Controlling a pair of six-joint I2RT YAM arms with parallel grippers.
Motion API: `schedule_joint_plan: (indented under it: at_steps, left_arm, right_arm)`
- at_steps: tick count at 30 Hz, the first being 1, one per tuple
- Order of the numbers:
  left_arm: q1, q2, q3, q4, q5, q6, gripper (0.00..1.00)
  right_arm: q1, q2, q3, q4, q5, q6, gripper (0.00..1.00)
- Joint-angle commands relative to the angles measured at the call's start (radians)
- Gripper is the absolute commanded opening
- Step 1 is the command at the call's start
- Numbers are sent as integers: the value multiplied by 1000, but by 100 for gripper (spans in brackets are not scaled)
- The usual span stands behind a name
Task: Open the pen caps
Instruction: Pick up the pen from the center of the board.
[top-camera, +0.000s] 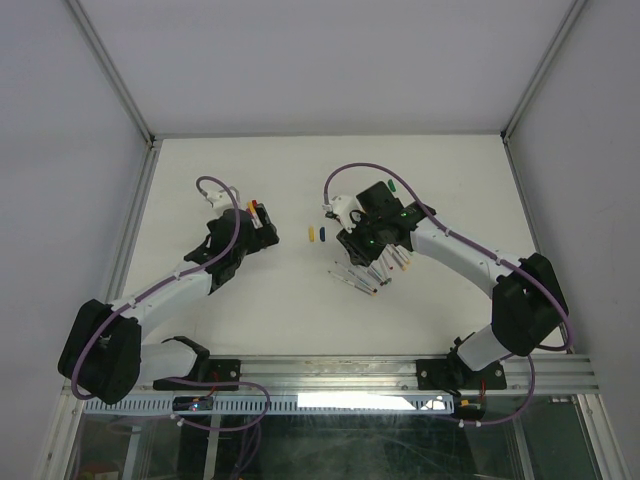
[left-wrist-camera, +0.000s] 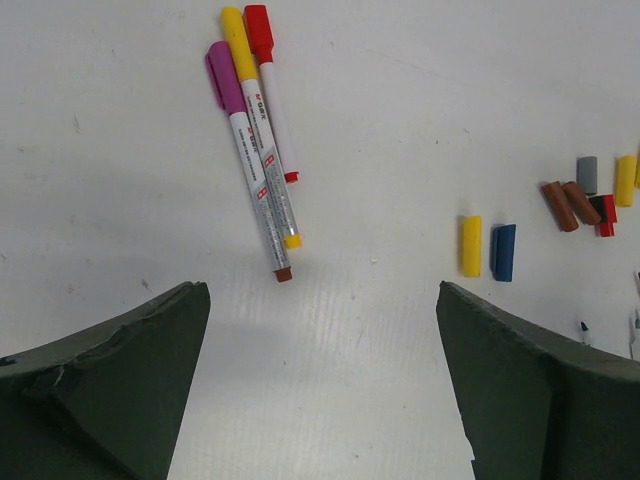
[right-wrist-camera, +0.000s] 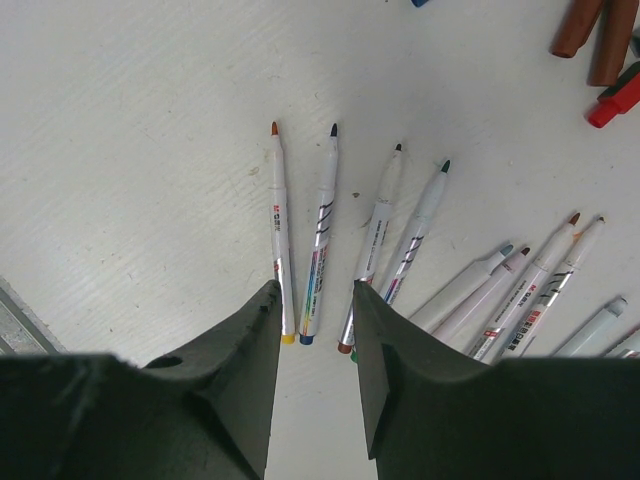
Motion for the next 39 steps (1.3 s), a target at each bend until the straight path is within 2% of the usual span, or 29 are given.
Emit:
schedule_joint_plan:
  at_steps: [1, 16, 39]
  left_arm:
    - [12, -25, -5, 41, 1, 4, 99]
    - [12, 29, 23, -24, -83, -38, 99]
    - [14, 168, 129, -113, -131, -36, 89]
  right_arm:
    - [-3, -44, 9, 34, -19, -15, 37]
    - [-5, -42, 9, 31, -19, -16, 37]
    - [-5, -37, 9, 31, -19, -19, 37]
